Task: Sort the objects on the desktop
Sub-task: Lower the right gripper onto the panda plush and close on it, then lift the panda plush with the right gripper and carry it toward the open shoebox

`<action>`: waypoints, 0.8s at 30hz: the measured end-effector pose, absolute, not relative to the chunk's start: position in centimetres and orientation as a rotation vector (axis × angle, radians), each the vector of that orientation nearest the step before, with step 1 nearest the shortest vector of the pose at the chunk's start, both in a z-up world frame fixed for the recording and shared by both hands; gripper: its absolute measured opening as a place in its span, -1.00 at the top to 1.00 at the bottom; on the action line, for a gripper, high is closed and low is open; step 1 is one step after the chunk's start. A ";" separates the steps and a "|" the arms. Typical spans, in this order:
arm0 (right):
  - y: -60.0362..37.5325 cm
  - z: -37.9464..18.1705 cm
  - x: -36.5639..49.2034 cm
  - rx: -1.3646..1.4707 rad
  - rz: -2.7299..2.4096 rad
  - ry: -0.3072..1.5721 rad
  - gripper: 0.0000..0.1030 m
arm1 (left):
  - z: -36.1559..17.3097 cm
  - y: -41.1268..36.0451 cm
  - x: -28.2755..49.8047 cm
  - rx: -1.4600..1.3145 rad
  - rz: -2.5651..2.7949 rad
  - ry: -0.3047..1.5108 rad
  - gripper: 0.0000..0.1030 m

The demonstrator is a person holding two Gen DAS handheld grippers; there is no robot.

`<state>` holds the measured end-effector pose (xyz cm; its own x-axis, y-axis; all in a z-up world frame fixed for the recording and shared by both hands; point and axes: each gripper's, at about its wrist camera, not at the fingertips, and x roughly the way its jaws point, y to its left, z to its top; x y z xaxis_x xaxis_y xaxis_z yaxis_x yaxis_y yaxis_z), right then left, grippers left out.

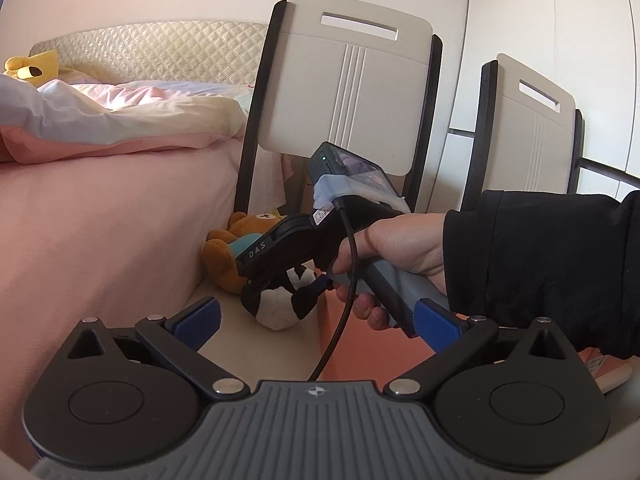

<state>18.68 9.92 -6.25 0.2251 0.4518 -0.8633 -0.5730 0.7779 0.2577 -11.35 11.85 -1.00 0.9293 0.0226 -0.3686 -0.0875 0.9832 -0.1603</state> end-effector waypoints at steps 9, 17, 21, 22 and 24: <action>9.3 -7.0 18.7 -0.075 0.712 1.135 -0.28 | -1.0 11.8 -11.3 -0.179 0.047 0.375 -1.00; 6.5 -5.8 18.5 0.004 0.726 1.092 -0.19 | -1.1 11.5 -11.3 -0.175 0.040 0.369 -1.00; 4.8 -3.9 18.2 0.025 0.726 1.053 -0.16 | -1.0 11.5 -11.5 -0.176 0.031 0.365 -1.00; 4.3 -3.4 18.1 0.033 0.726 1.043 -0.13 | -1.0 11.4 -11.5 -0.177 0.024 0.363 -1.00; 3.4 -2.3 18.0 0.041 0.726 1.022 -0.12 | -1.0 11.2 -11.6 -0.175 0.014 0.359 -1.00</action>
